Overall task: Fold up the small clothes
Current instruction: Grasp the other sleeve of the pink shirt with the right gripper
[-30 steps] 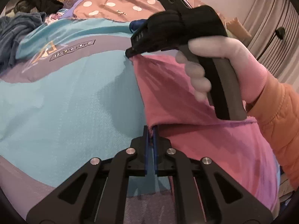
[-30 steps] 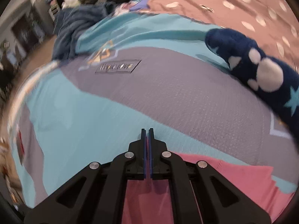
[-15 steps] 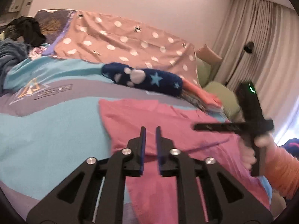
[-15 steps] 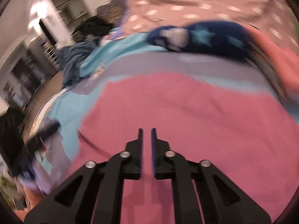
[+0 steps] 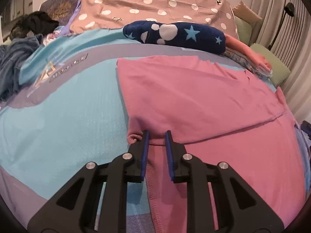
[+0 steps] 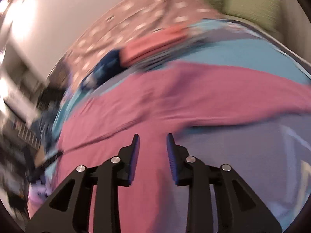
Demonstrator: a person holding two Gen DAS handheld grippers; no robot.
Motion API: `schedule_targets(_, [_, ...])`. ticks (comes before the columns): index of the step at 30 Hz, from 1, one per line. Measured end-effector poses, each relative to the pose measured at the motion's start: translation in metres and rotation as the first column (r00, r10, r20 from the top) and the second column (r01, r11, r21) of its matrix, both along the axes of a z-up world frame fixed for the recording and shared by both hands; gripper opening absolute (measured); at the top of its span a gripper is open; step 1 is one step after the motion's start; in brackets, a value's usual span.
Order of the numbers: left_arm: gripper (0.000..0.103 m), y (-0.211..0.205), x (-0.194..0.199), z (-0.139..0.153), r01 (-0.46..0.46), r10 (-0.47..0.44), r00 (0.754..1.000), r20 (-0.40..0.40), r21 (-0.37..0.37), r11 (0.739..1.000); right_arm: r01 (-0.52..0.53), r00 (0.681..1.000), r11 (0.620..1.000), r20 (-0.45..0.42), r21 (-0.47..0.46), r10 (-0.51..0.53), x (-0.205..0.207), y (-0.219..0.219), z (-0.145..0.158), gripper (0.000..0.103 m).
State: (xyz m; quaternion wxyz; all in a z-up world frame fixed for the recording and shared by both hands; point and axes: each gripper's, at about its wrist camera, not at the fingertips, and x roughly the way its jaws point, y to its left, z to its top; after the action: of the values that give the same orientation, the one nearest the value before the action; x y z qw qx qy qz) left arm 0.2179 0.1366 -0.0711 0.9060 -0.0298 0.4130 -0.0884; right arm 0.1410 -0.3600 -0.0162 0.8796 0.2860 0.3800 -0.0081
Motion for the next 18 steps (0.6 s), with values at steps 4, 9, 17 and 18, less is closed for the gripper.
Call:
schedule_targets(4, [0.038, -0.006, -0.005, 0.018, -0.058, 0.057, 0.998, 0.031, 0.040, 0.998, 0.233, 0.972, 0.967, -0.039, 0.107, -0.230, -0.038, -0.086, -0.020, 0.033])
schedule_targets(9, [0.054, -0.033, -0.014, 0.046, -0.060, 0.060, 0.994, 0.096, -0.005, 0.998, 0.489, 0.872, 0.844, -0.149, 0.221, -0.467, -0.065, -0.178, -0.053, 0.046])
schedule_targets(17, [0.059, -0.102, 0.003, 0.053, 0.033, -0.035, 0.994, 0.099, 0.022, 0.999, 0.640, 0.768, 0.713, -0.211, 0.287, -0.605, -0.074, -0.246, -0.088, 0.046])
schedule_targets(18, [0.059, -0.111, 0.007, 0.052, 0.046, -0.048, 0.994, 0.098, 0.017, 0.999, 0.639, 0.769, 0.715, -0.208, 0.284, -0.604, -0.068, -0.246, -0.087, 0.047])
